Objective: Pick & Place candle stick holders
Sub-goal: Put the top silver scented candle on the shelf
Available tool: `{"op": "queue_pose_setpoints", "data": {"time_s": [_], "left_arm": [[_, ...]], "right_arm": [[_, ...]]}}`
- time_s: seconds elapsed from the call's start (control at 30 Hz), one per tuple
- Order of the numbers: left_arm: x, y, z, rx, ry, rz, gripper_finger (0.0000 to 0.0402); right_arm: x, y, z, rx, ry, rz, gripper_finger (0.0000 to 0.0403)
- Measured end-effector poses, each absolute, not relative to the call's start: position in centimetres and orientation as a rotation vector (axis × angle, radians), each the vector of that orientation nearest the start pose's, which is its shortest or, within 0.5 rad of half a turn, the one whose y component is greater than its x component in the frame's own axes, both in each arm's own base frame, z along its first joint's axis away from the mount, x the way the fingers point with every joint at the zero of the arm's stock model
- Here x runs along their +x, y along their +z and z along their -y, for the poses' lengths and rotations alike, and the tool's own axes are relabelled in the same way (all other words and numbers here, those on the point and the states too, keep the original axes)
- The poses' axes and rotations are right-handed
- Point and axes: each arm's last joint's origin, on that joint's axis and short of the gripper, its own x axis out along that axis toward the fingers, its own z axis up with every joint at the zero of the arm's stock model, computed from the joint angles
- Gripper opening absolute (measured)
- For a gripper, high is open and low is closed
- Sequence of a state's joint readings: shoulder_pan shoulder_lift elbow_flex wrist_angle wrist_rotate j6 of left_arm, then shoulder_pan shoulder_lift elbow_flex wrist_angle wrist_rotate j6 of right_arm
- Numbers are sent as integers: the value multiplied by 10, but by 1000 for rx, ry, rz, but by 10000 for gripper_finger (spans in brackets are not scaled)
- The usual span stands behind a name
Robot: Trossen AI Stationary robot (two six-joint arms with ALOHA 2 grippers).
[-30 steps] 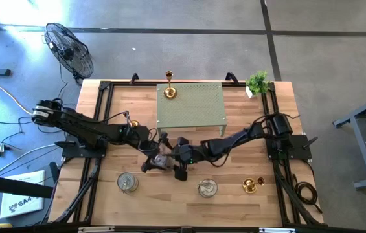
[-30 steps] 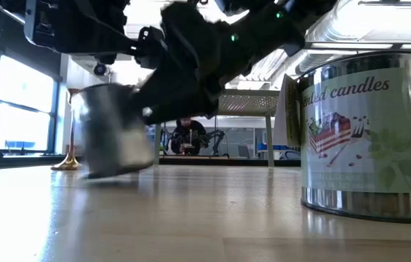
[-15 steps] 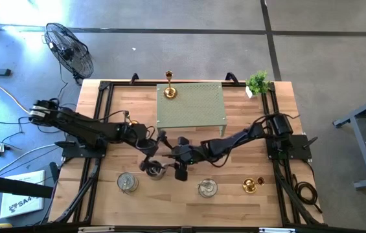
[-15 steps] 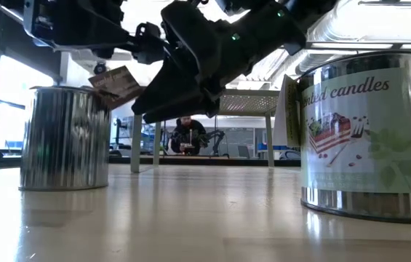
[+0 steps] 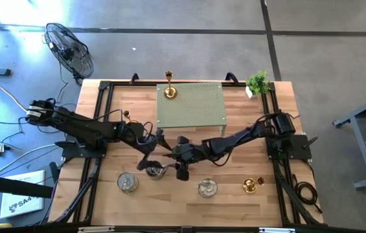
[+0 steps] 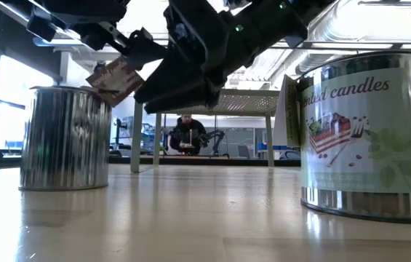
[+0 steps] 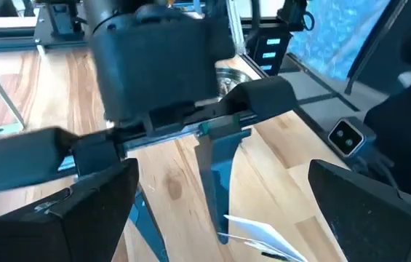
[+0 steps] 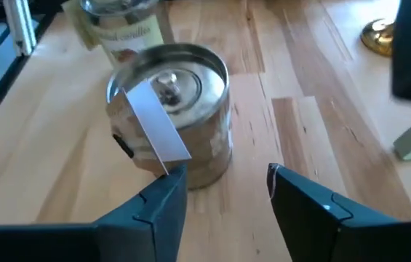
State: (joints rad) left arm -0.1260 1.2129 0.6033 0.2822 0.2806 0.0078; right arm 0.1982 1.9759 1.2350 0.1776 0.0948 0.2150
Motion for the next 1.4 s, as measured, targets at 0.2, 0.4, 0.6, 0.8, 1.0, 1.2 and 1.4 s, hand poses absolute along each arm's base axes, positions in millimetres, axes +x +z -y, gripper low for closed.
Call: {"op": "queue_pose_setpoints", "data": {"time_s": [0.2, 0.4, 0.6, 0.8, 1.0, 1.2, 1.4], "left_arm": [[251, 229, 39, -18, -372, -328, 396], [251, 228, 36, -5, -289, -330, 396], [251, 228, 36, -5, -288, -330, 396], [251, 228, 36, -5, -287, -336, 396], [251, 226, 36, -5, -285, -356, 396], [251, 225, 36, -5, -284, -358, 396], [250, 225, 36, -5, -284, -360, 396]], "right_arm": [[420, 179, -84, 94, 156, -538, 224], [421, 181, -80, 153, 326, -540, 279], [421, 180, -76, 162, 230, -543, 299], [420, 177, -75, 155, 199, -574, 299], [407, 188, -75, 112, 12, -644, 299], [383, 222, -87, 23, -173, -618, 300], [360, 255, -104, -25, -254, -550, 300]]}}
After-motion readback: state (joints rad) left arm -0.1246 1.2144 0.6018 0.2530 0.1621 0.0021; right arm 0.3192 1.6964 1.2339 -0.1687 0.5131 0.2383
